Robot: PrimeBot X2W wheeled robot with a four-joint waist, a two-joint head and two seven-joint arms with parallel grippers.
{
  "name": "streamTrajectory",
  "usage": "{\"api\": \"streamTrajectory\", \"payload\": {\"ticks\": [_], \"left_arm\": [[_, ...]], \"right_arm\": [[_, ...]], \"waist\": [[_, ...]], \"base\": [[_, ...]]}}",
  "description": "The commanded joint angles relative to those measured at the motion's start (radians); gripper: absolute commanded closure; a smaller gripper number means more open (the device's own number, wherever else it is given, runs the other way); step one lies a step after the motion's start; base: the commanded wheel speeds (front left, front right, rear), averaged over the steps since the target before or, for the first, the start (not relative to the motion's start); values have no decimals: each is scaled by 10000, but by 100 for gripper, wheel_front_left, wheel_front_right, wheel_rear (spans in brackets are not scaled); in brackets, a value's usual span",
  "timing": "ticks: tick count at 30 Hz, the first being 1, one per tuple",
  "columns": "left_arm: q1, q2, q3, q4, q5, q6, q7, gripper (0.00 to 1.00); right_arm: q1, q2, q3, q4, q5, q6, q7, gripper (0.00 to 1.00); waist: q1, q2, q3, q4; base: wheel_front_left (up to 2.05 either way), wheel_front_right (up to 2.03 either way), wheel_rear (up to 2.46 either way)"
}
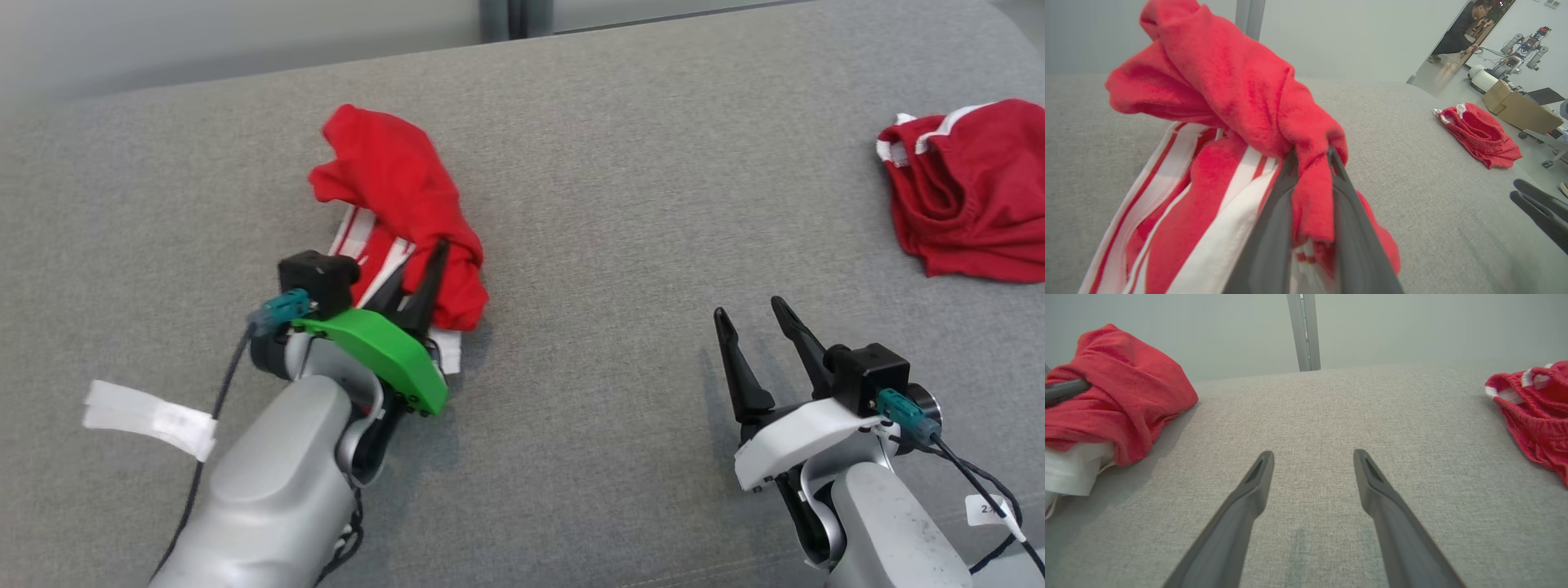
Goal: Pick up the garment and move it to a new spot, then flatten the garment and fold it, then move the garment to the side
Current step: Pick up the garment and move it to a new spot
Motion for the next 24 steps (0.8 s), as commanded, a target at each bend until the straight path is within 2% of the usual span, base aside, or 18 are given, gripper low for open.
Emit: {"api": "streamTrajectory", "payload": {"ticks": [1,6,11,12,13,14,24], "left_arm": [[95,-236,-360,-46,-102,-24,-116,100],[94,-712,-1199,17,-218,-24,-251,100],[180,-798,-1571,538,-125,-24,-320,100],[222,-796,-1549,700,-92,-24,-349,67],[280,-782,-1513,876,-26,-24,-366,12],[343,-775,-1455,1020,17,-22,-381,0],[1959,-587,814,133,1642,433,-372,0]], "right_arm": [[168,39,12,58,111,-12,-27,0],[217,134,-41,77,118,-12,-27,0],[288,176,-72,95,112,-12,-27,0],[302,181,-61,105,117,-12,-27,0],[316,184,-68,111,103,-12,-27,0],[327,181,-103,107,86,-12,-27,0],[582,223,-83,3,24,-12,-27,0]], "waist": [[1,-1,-248,-723],[1,-1,-304,-1353],[1,-1,-348,-1713],[1,-1,-382,-1772],[1,-1,-426,-1813],[1,-1,-473,-1828],[1,-1,-1200,-1246]], "base": [[0,0,0],[0,0,0],[0,0,0],[0,0,0],[0,0,0],[0,0,0],[0,0,0]]}}
